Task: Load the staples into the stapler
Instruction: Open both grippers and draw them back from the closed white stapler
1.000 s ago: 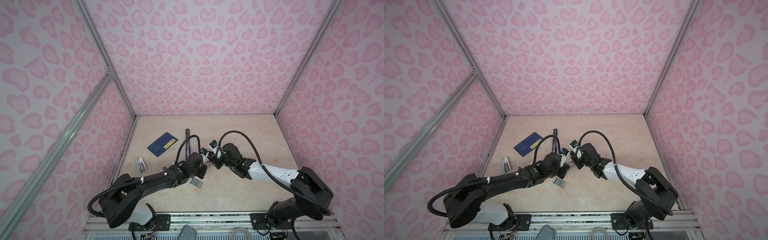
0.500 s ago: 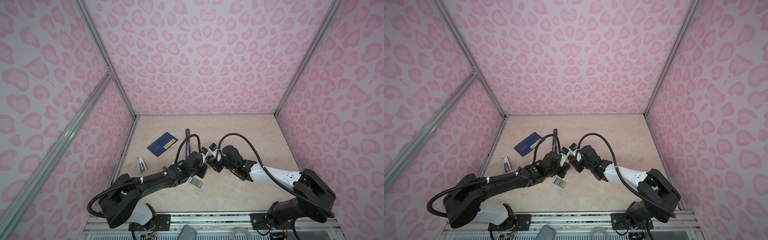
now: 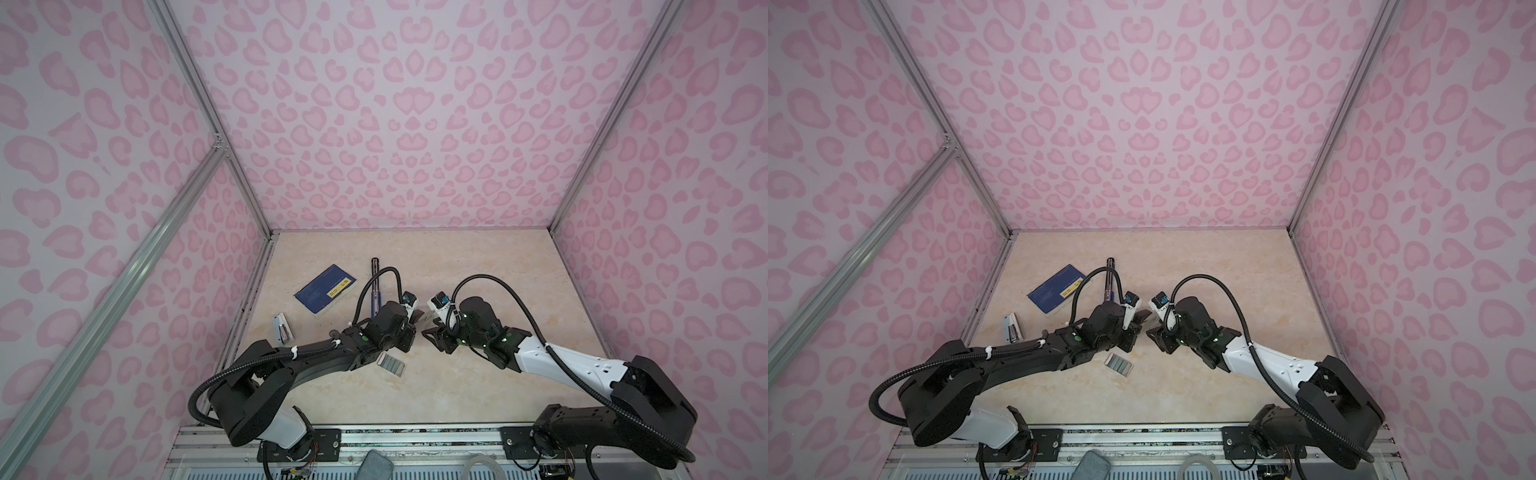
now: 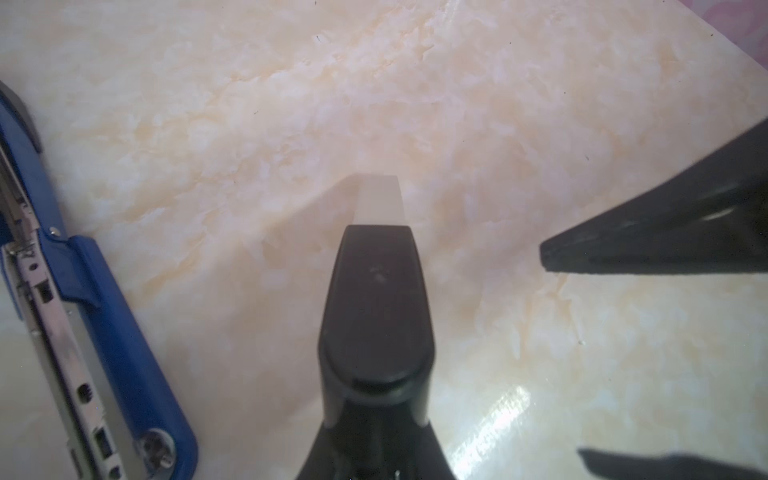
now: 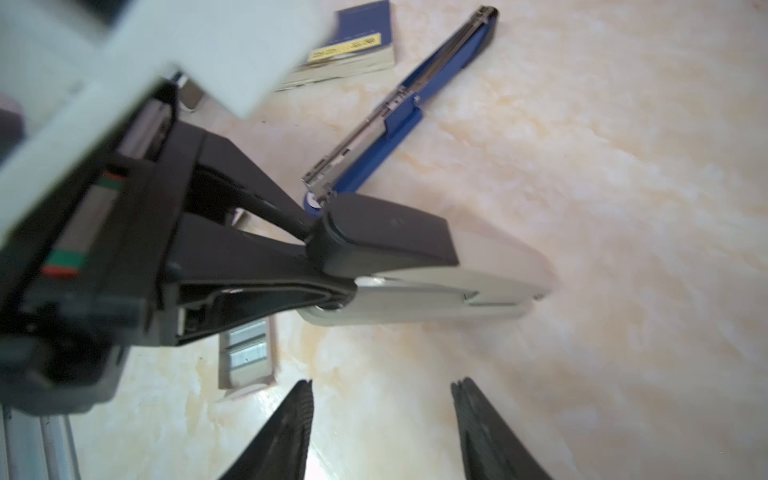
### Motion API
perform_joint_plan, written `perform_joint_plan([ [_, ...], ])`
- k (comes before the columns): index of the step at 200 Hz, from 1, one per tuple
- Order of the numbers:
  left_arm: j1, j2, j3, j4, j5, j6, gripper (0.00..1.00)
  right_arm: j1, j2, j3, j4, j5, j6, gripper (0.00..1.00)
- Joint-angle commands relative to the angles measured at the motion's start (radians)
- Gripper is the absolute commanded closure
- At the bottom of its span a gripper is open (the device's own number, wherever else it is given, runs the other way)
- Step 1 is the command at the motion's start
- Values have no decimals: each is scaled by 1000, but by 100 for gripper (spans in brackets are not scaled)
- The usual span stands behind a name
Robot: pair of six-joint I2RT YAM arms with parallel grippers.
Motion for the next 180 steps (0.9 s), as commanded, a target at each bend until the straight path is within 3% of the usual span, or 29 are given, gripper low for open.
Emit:
perform_joint_plan([
  [1, 1, 63, 45, 80, -21, 19, 96, -35, -37, -45, 38, 13, 65, 43],
  [40, -2, 201, 128, 83, -44, 35, 95, -67, -56, -91, 81, 74, 114, 44],
  [83, -16, 237, 134, 77, -64, 9, 79, -101, -47, -101, 83, 107, 134, 44],
  [155, -53, 100, 58, -18, -105, -23, 67, -126, -23, -106, 105, 99, 137, 44],
  [180, -50, 26, 74, -93, -87, -39, 50, -128, -27, -111, 103, 96, 140, 44],
])
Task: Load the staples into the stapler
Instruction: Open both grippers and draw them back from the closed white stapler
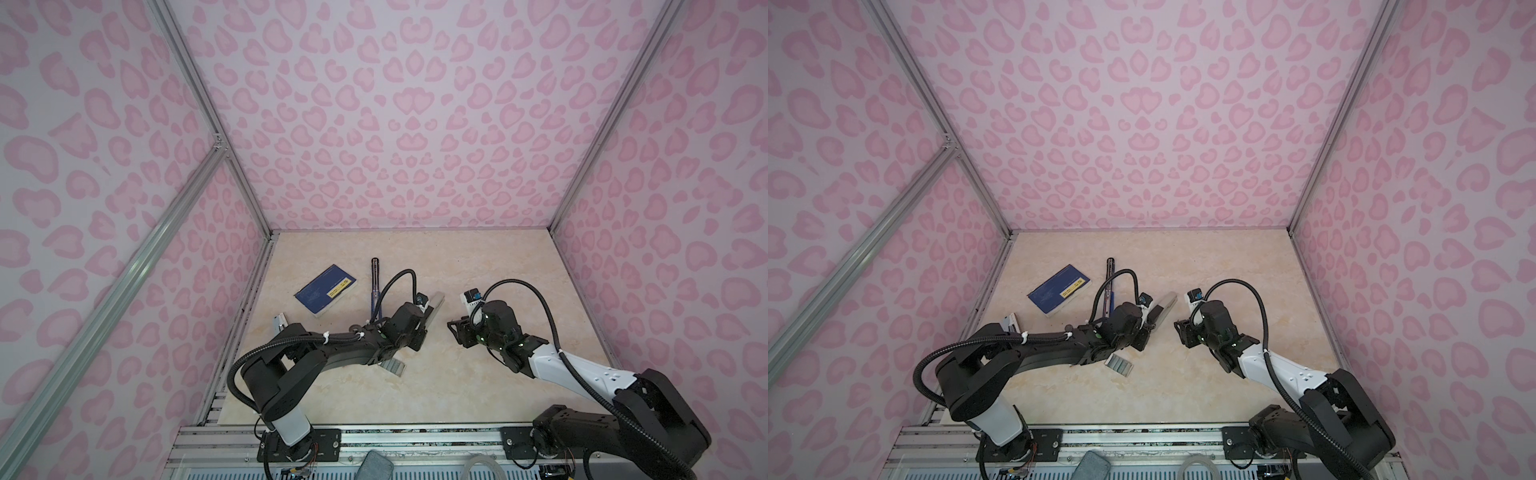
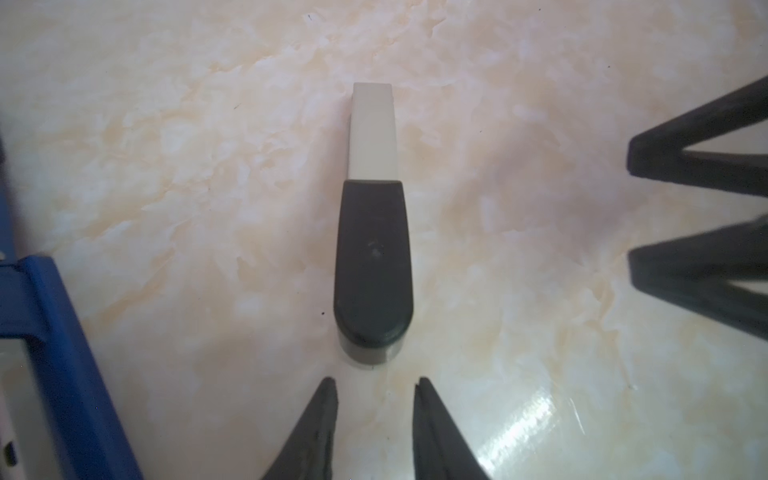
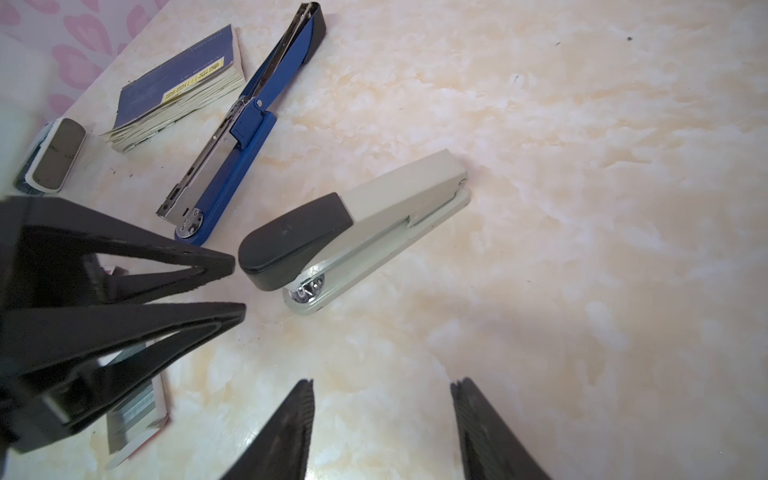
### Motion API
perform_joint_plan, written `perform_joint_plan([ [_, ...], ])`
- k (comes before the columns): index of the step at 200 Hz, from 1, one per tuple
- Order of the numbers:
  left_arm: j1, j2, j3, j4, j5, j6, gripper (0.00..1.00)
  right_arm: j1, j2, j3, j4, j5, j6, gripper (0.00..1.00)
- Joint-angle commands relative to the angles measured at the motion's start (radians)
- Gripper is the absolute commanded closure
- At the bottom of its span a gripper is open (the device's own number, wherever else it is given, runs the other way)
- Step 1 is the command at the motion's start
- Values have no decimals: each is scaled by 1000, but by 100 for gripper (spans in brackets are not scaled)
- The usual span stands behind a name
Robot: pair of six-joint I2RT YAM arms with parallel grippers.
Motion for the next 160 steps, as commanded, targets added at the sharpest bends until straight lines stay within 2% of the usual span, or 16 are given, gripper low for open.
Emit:
perform_joint_plan([
  [1, 4, -53, 19, -74, 1, -29, 50, -1, 0, -9, 29, 0, 9, 44],
  [18, 21, -53, 84, -159, 18, -40, 41, -1, -4, -10, 27, -2, 12, 44],
  [55, 61, 62, 283, -340, 99, -35, 40, -2, -17, -20, 25, -4, 19, 44],
  [102, 63, 224, 478, -489, 120, -2, 40, -8, -51, -45, 23, 7, 26, 44],
  [137, 63, 315, 552, -535, 107, 9, 47, -20, -60, -51, 21, 0, 27, 44],
  [158, 61, 337, 556, -536, 104, 15, 62, -21, -65, -56, 25, 0, 29, 44],
  [160, 61, 338, 554, -536, 106, 17, 67, -21, -65, -56, 25, 0, 29, 44],
])
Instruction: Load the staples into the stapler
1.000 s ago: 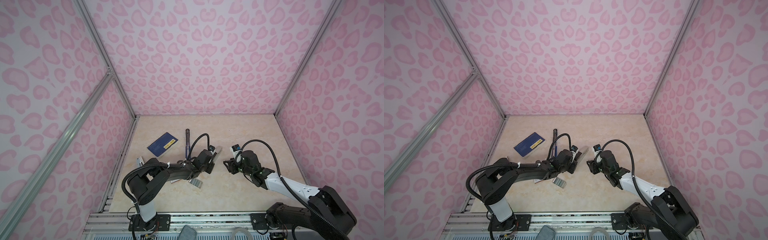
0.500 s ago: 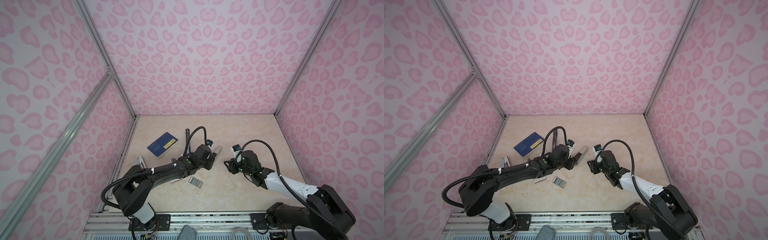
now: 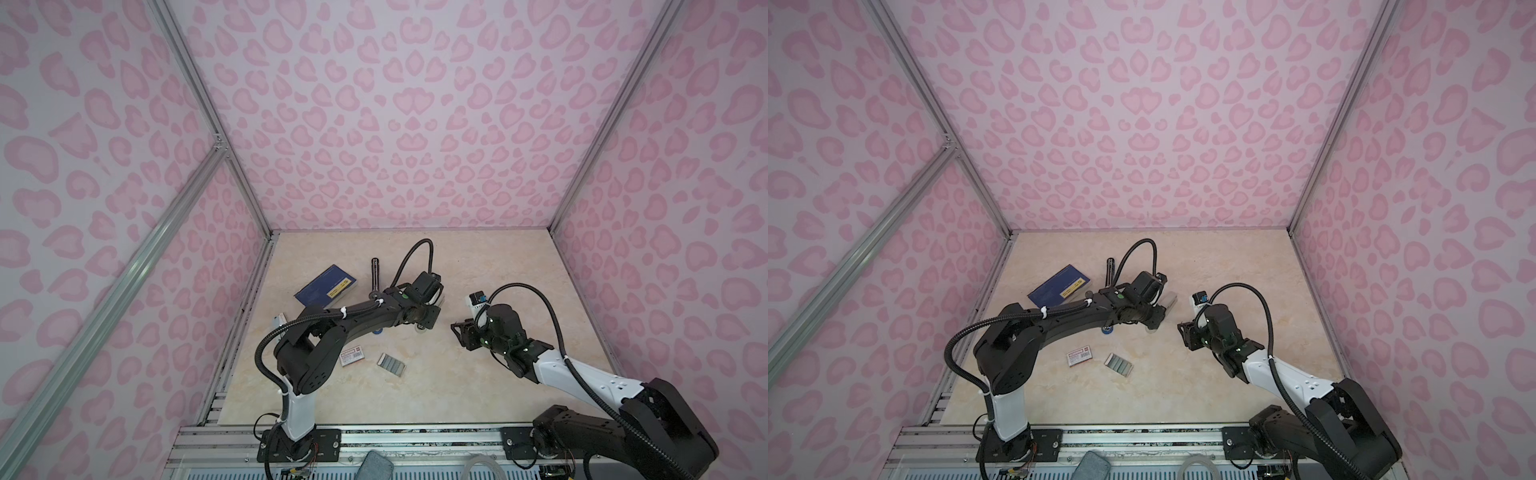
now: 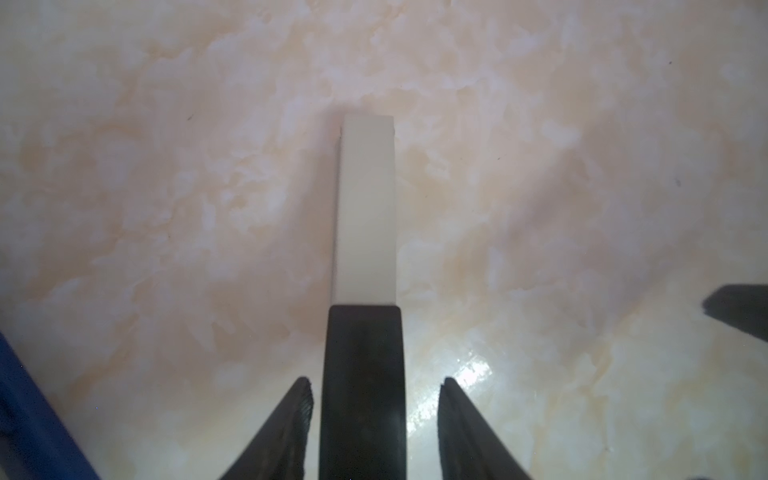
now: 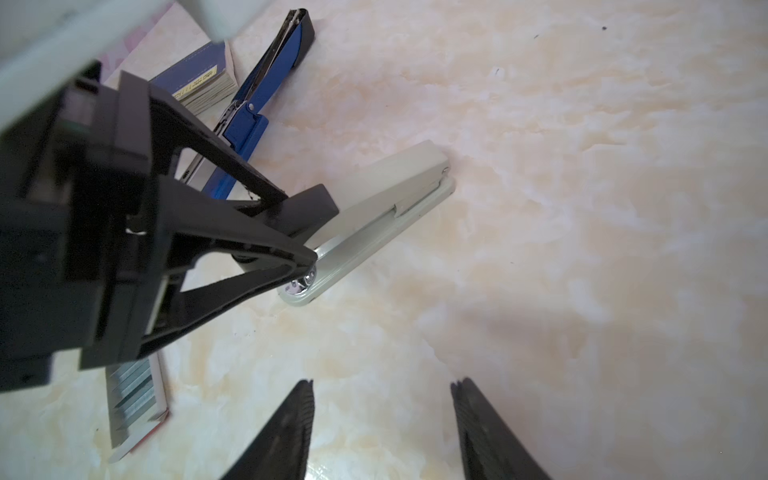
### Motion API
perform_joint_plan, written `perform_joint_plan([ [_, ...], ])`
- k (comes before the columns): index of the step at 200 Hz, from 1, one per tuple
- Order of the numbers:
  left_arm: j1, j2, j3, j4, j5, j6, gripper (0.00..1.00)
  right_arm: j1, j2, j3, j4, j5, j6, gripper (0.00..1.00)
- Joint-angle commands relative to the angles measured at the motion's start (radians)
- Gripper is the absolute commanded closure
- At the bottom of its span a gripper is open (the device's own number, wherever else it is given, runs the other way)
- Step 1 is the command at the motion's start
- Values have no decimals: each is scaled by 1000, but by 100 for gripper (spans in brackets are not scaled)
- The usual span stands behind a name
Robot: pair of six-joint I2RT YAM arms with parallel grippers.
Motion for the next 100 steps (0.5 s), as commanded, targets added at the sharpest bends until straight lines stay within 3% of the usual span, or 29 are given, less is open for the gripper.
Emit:
perform_joint_plan([
  [1, 0, 18, 13, -39, -6, 16, 68, -3, -3, -9, 24, -1, 4, 44],
  [21, -2, 26, 7, -29, 4, 16, 87, -5, -3, -10, 28, -3, 6, 44],
  [43, -4, 47, 6, -30, 6, 16, 97, -5, 1, -12, 33, -4, 9, 44],
  [100, -6, 76, -3, -29, 2, 14, 97, -4, -8, -15, 32, -3, 10, 44],
])
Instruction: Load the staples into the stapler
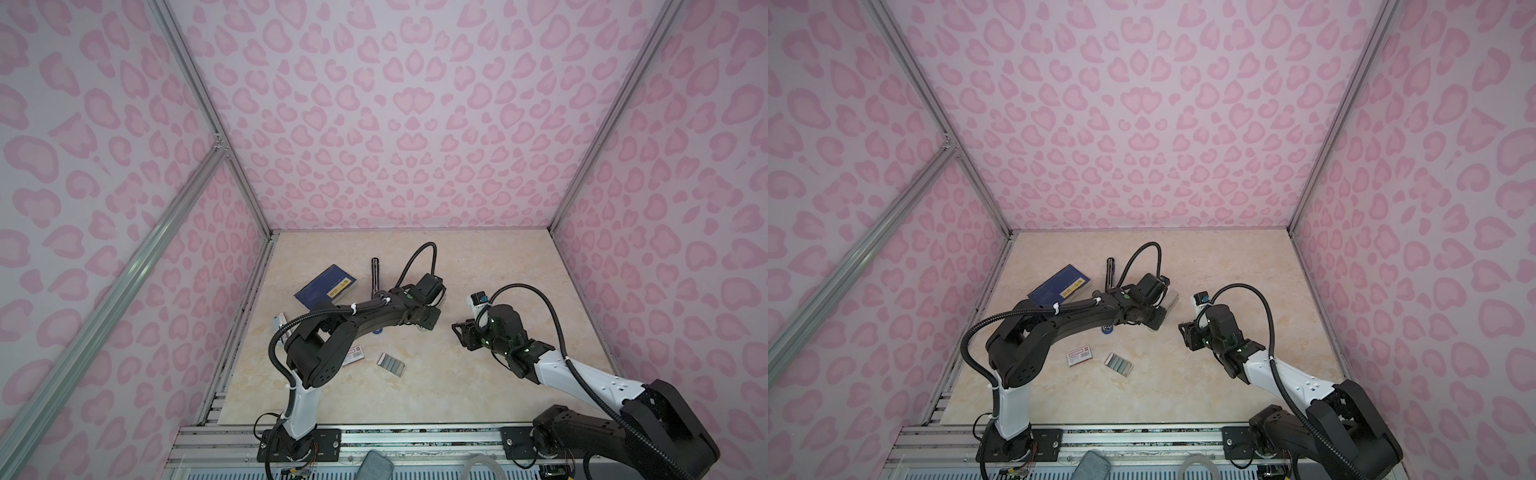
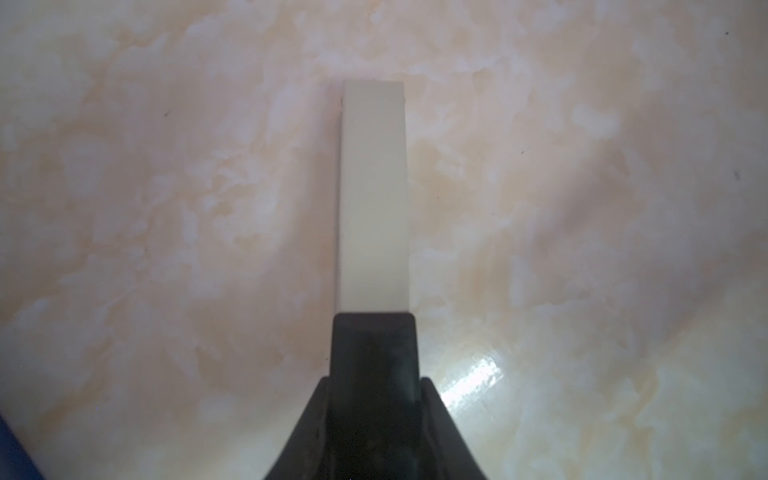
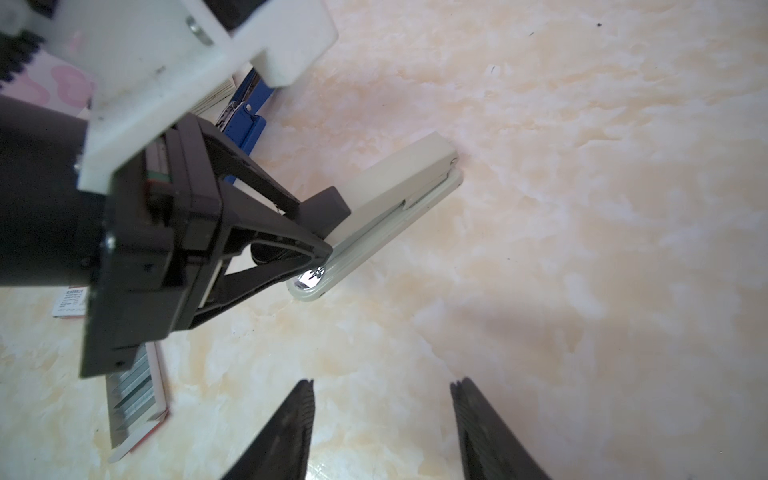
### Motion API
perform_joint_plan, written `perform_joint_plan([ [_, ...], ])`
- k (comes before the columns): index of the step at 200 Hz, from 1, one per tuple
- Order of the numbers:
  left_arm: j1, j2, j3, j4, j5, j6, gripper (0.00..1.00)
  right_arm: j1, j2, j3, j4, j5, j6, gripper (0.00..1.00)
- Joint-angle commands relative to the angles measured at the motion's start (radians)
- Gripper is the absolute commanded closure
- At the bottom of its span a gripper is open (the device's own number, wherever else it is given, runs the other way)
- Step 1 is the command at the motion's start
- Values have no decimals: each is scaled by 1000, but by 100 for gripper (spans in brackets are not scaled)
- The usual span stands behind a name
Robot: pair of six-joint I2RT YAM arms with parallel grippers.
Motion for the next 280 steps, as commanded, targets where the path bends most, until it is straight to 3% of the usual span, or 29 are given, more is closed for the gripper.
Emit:
perform_joint_plan([
  [1, 0, 25, -6, -66, 9, 5, 97, 1, -5, -7, 28, -2, 3, 44],
  [67, 3, 21, 29, -78, -15, -11, 97, -4, -34, -11, 16, 8, 3, 44],
  [138, 35, 231, 389, -194, -20, -114, 95, -17, -108, -55, 17, 35, 38, 44],
  [164, 36, 337, 575, -246, 26, -132, 84, -22, -162, -83, 18, 61, 53, 44],
  [202, 36, 429, 776, -301, 42, -154, 58, -30, -205, -93, -3, 72, 63, 44],
  [238, 36, 323, 691, -284, 15, -152, 51, -30, -197, -87, 5, 62, 66, 43],
  [268, 38, 138, 487, -243, -45, -149, 50, -28, -167, -58, 21, 20, 57, 42],
  [280, 42, 48, 374, -221, -95, -155, 46, -22, -150, -41, 22, 4, 58, 42],
])
